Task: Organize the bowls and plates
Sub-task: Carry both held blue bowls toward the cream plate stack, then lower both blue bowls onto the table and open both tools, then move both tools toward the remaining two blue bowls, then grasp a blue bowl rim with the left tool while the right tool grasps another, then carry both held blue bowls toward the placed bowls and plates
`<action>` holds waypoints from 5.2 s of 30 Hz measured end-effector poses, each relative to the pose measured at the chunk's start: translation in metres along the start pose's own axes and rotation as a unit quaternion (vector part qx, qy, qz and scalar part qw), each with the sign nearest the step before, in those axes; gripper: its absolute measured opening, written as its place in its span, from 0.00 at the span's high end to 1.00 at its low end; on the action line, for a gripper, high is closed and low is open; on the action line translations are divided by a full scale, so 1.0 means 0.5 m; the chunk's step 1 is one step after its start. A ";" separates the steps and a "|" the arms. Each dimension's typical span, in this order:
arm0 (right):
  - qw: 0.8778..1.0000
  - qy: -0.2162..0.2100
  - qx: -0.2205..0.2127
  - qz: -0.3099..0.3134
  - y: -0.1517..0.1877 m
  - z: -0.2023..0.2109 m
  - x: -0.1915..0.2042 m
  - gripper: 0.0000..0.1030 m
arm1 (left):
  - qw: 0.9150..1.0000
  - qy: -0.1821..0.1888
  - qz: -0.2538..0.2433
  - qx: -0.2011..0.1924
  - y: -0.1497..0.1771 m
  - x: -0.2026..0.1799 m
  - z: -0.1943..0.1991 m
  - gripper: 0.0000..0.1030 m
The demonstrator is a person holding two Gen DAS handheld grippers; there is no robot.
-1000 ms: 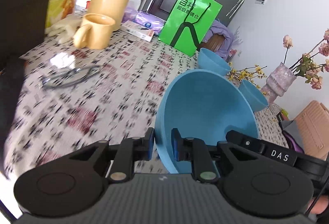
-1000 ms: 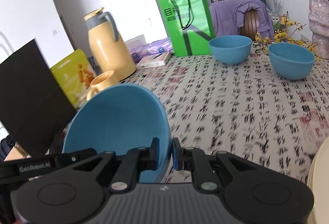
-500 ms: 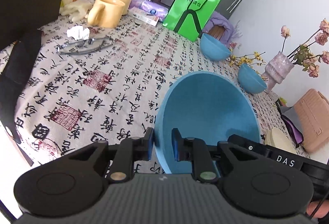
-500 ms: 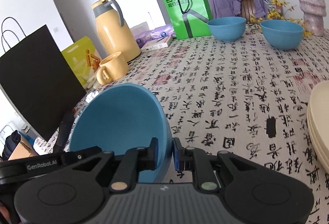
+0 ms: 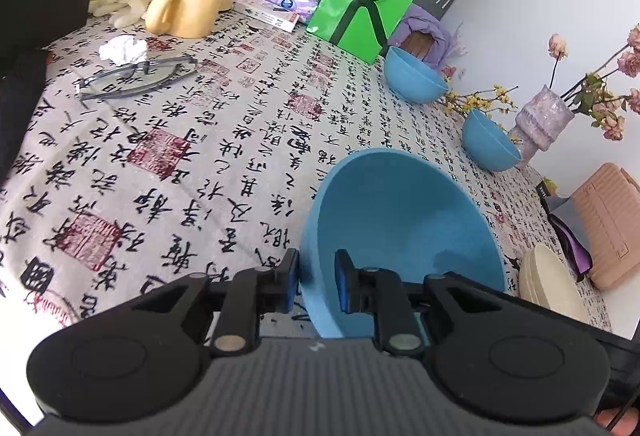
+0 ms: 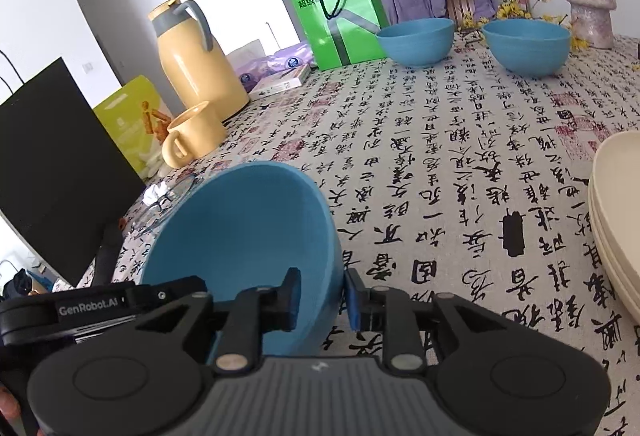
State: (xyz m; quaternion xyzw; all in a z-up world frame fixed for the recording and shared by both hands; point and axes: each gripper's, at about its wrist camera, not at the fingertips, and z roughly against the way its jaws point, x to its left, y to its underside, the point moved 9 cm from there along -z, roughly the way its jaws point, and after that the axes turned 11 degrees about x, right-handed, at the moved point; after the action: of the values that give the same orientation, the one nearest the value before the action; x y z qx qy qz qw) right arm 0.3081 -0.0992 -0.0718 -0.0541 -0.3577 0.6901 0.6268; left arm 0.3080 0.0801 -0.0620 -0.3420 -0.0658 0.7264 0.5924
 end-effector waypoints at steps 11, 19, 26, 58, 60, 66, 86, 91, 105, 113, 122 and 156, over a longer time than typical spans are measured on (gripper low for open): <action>1.000 0.004 -0.017 0.002 -0.013 0.001 -0.013 0.39 | 0.997 -0.038 -0.047 -0.045 -0.011 -0.016 0.009 0.23; 0.996 0.034 -0.072 0.038 -0.014 0.054 -0.026 0.14 | 0.978 -0.111 -0.113 -0.138 -0.012 -0.030 0.062 0.00; 0.981 0.108 -0.153 0.053 -0.013 0.162 -0.111 0.08 | 0.965 -0.111 -0.157 -0.180 -0.008 -0.098 0.101 0.00; 0.960 0.191 -0.206 0.002 -0.009 0.306 -0.369 0.07 | 0.957 -0.071 -0.227 -0.163 0.015 -0.348 0.034 0.00; 0.960 0.189 -0.205 0.000 -0.028 0.306 -0.380 0.07 | 0.959 -0.069 -0.227 -0.153 -0.004 -0.370 0.015 0.00; 0.965 0.178 -0.190 -0.010 -0.100 0.294 -0.426 0.07 | 0.968 -0.053 -0.222 -0.107 -0.065 -0.426 -0.061 0.00; 0.992 0.089 -0.033 -0.077 -0.479 0.081 -0.638 0.09 | 0.969 -0.011 -0.247 0.018 -0.380 -0.615 -0.394 0.00; 0.991 0.064 -0.009 -0.119 -0.557 -0.008 -0.678 0.16 | 0.973 -0.018 -0.228 0.027 -0.442 -0.637 -0.498 0.03; 0.983 0.077 0.032 -0.165 -0.593 -0.120 -0.738 0.86 | 0.982 -0.004 -0.158 0.100 -0.458 -0.626 -0.635 0.87; 0.983 0.074 0.031 -0.162 -0.546 -0.060 -0.714 0.88 | 0.981 0.003 -0.158 0.114 -0.400 -0.627 -0.562 0.87; 0.987 0.066 0.022 -0.145 -0.451 0.045 -0.643 0.89 | 0.983 0.001 -0.161 0.089 -0.307 -0.617 -0.411 0.87; 0.999 0.015 0.017 -0.027 -0.318 0.117 -0.203 0.89 | 0.993 -0.026 -0.109 -0.044 -0.220 -0.340 0.005 0.86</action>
State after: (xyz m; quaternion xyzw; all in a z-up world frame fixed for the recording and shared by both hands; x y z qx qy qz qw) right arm 0.4301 -0.2226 0.0228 -0.0446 -0.3380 0.6782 0.6510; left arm 0.4071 -0.0414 0.0663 -0.3397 -0.1498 0.6623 0.6507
